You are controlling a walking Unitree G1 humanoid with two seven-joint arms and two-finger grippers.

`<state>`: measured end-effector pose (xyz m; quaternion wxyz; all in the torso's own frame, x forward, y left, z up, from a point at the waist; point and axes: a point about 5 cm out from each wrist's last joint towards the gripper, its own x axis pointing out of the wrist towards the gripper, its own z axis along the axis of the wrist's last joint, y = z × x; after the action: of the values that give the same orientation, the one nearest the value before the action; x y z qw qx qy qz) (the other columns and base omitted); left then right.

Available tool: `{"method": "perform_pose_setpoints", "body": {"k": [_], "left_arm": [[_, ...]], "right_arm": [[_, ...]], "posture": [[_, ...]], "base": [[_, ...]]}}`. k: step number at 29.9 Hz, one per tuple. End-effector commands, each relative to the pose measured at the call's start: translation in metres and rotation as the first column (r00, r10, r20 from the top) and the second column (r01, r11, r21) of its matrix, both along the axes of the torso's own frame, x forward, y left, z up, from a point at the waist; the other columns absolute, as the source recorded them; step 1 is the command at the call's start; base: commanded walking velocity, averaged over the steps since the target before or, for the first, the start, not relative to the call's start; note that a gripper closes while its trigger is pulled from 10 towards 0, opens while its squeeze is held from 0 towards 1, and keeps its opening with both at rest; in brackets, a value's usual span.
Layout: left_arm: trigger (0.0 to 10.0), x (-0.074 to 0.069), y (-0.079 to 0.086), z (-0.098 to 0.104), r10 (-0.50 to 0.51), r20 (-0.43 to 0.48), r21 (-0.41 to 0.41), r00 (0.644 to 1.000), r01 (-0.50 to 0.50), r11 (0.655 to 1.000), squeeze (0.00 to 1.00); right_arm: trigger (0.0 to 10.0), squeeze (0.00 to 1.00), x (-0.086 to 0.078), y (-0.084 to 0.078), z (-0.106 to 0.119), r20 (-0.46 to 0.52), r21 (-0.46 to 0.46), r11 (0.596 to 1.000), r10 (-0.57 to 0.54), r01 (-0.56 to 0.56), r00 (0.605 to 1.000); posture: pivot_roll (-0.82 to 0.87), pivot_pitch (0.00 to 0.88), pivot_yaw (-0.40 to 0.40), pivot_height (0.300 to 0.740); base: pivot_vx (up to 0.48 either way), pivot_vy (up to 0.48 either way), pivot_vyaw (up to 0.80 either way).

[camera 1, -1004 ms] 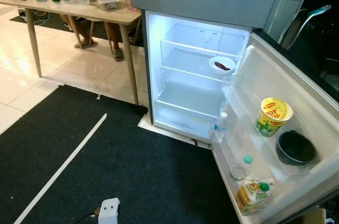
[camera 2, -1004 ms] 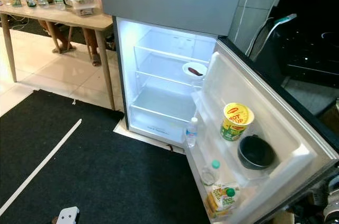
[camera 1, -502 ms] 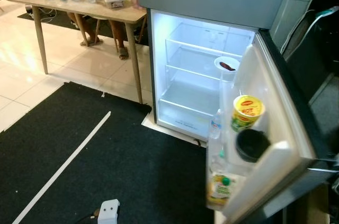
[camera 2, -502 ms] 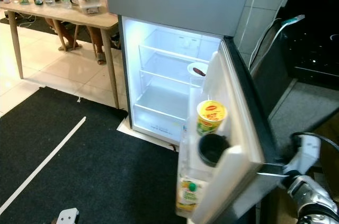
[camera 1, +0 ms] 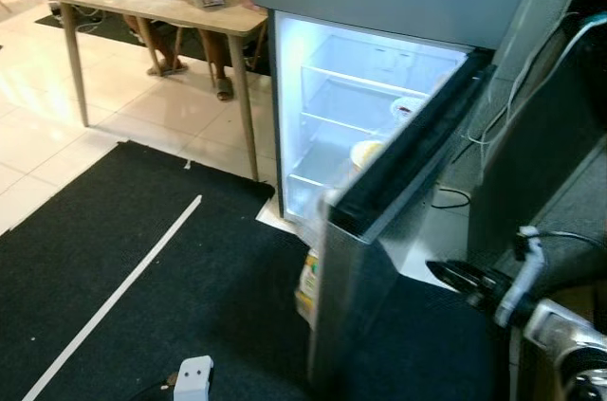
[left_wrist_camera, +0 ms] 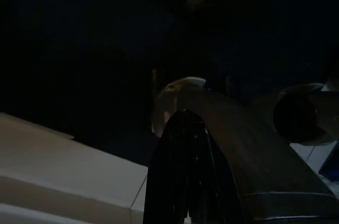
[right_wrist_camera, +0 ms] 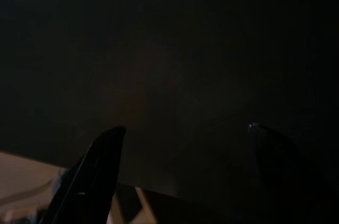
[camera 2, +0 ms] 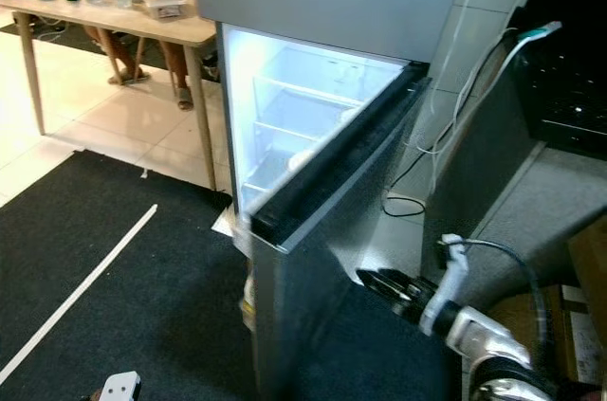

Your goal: Restocking fridge

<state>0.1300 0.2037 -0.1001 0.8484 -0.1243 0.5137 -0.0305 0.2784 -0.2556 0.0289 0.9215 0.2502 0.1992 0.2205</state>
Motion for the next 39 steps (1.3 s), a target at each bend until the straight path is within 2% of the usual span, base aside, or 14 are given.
{"method": "perform_pose_setpoints", "body": {"k": [1, 3, 5, 9, 14, 17, 18, 20, 24, 25, 28, 33, 37, 39], "left_arm": [[10.0, -0.004, 0.004, -0.001, -0.007, -0.018, 0.012, 1.000, 0.007, 1.000, 0.00], [10.0, -0.005, 0.004, -0.001, -0.008, -0.018, 0.013, 1.000, 0.008, 1.000, 0.00], [10.0, -0.005, 0.004, -0.001, -0.008, -0.017, 0.012, 1.000, 0.008, 1.000, 0.00], [10.0, -0.004, 0.003, -0.001, -0.007, -0.015, 0.009, 1.000, 0.007, 1.000, 0.00], [10.0, -0.004, 0.003, -0.001, -0.007, -0.014, 0.009, 1.000, 0.007, 1.000, 0.00], [10.0, -0.003, 0.003, -0.001, -0.007, -0.013, 0.011, 1.000, 0.007, 1.000, 0.00], [10.0, -0.003, 0.003, -0.001, -0.007, -0.013, 0.011, 1.000, 0.007, 1.000, 0.00], [10.0, -0.003, 0.004, 0.000, -0.004, -0.011, 0.015, 1.000, 0.004, 1.000, 0.00], [10.0, -0.003, 0.004, 0.000, 0.000, -0.010, 0.017, 1.000, 0.000, 1.000, 0.00], [10.0, -0.002, 0.003, 0.000, 0.004, -0.007, 0.015, 1.000, -0.004, 1.000, 0.00], [10.0, -0.002, 0.002, 0.000, 0.012, -0.002, 0.014, 1.000, -0.012, 1.000, 0.00], [10.0, -0.002, 0.002, 0.000, 0.011, 0.000, 0.014, 1.000, -0.011, 1.000, 0.00], [10.0, -0.001, 0.000, 0.000, 0.006, 0.000, 0.012, 1.000, -0.006, 1.000, 0.00], [10.0, -0.001, 0.000, 0.000, 0.001, 0.002, 0.013, 1.000, -0.001, 1.000, 0.00]], "right_arm": [[10.0, 0.00, -0.002, -0.007, -0.006, -0.031, -0.071, 0.992, -0.110, 0.108, 0.993], [10.0, 0.00, -0.009, -0.013, -0.019, -0.089, -0.164, 0.959, -0.248, 0.231, 0.965], [10.0, 0.00, -0.024, -0.011, -0.037, -0.178, -0.222, 0.939, -0.306, 0.264, 0.935], [10.0, 0.00, -0.048, -0.003, -0.062, -0.288, -0.347, 0.918, -0.298, 0.190, 0.910], [10.0, 0.00, -0.065, 0.000, -0.076, -0.355, -0.434, 0.893, -0.288, 0.116, 0.889], [10.0, 0.00, -0.087, 0.000, -0.091, -0.428, -0.541, 0.841, -0.289, 0.013, 0.856], [10.0, 0.00, -0.087, 0.000, -0.091, -0.428, -0.541, 0.841, -0.289, 0.013, 0.856], [10.0, 0.00, -0.105, 0.000, -0.102, -0.477, -0.604, 0.795, -0.302, -0.058, 0.825], [10.0, 0.00, -0.119, 0.001, -0.109, -0.511, -0.638, 0.762, -0.311, -0.110, 0.801], [10.0, 0.00, -0.130, 0.002, -0.114, -0.537, -0.655, 0.741, -0.316, -0.150, 0.783], [10.0, 0.00, -0.143, 0.004, -0.120, -0.569, -0.663, 0.722, -0.314, -0.199, 0.760], [10.0, 0.00, -0.148, 0.005, -0.122, -0.576, -0.664, 0.721, -0.324, -0.198, 0.750], [10.0, 0.00, -0.151, 0.004, -0.123, -0.566, -0.713, 0.661, -0.345, -0.234, 0.749], [10.0, 0.00, -0.152, 0.005, -0.124, -0.570, -0.715, 0.655, -0.348, -0.242, 0.744]], "posture": [[-0.07, 0.000, -0.046, 0.740], [-0.07, 0.000, -0.047, 0.740], [-0.07, 0.000, -0.050, 0.740], [-0.07, 0.000, -0.050, 0.740], [-0.06, 0.000, -0.049, 0.740], [-0.07, 0.000, -0.048, 0.740], [-0.07, 0.000, -0.048, 0.740], [-0.07, 0.000, -0.048, 0.740], [-0.06, 0.000, -0.047, 0.740], [-0.06, 0.000, -0.048, 0.740], [-0.05, 0.000, -0.052, 0.740], [-0.04, 0.000, -0.054, 0.740], [-0.04, 0.000, -0.056, 0.740], [-0.04, 0.000, -0.055, 0.740]], "base": [[0.000, 0.000, 0.00], [0.000, 0.000, 0.00], [0.000, 0.000, 0.64], [0.000, 0.000, 0.77], [0.000, 0.000, 0.77], [0.000, 0.000, 0.77], [0.000, 0.000, 0.77], [0.000, 0.000, 0.77], [0.000, 0.000, 0.77], [0.000, 0.000, 0.77], [0.000, 0.000, 0.77], [0.000, 0.000, 0.77], [0.000, 0.000, 0.00], [0.000, 0.000, 0.00]]}}
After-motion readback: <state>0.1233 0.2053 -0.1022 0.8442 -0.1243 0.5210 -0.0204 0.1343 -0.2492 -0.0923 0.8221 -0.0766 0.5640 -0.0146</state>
